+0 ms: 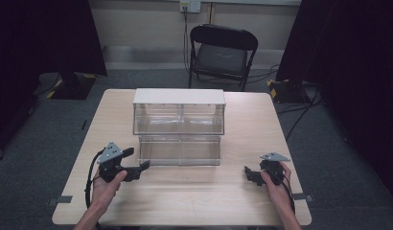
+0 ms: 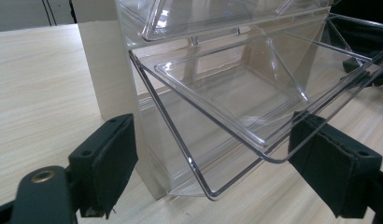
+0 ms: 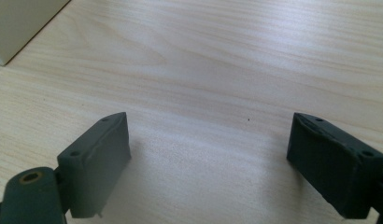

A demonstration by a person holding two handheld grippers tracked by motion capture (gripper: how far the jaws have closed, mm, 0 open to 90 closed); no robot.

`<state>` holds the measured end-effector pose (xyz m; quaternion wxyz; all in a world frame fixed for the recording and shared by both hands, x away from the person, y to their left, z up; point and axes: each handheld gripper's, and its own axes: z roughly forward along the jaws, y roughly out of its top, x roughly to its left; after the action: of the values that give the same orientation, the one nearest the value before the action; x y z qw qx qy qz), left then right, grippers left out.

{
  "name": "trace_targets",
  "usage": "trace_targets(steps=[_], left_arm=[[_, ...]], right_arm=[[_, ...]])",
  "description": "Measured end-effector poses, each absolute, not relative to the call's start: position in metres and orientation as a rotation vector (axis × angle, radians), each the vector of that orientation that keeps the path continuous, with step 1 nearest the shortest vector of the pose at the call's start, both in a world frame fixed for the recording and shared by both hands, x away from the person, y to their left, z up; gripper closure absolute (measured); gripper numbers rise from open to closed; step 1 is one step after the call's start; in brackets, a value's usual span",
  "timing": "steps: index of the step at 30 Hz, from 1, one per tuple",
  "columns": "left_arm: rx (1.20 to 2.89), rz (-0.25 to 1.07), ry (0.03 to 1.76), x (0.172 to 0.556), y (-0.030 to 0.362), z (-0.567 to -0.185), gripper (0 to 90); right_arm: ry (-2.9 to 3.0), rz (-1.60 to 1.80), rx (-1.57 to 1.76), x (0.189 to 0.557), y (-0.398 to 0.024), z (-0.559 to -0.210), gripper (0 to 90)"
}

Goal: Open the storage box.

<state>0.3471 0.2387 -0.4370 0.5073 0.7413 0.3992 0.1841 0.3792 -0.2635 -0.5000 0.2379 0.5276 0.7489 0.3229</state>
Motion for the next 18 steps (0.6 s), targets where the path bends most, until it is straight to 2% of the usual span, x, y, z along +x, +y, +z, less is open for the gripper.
trace_targets(steps=[18], left_arm=[[1.773, 0.466, 0.955, 0.3488, 0.2367, -0.4279, 15.8]], right_arm=[[2.058, 0.883, 1.444, 0.3802, -0.2631, -0.5001, 11.2]])
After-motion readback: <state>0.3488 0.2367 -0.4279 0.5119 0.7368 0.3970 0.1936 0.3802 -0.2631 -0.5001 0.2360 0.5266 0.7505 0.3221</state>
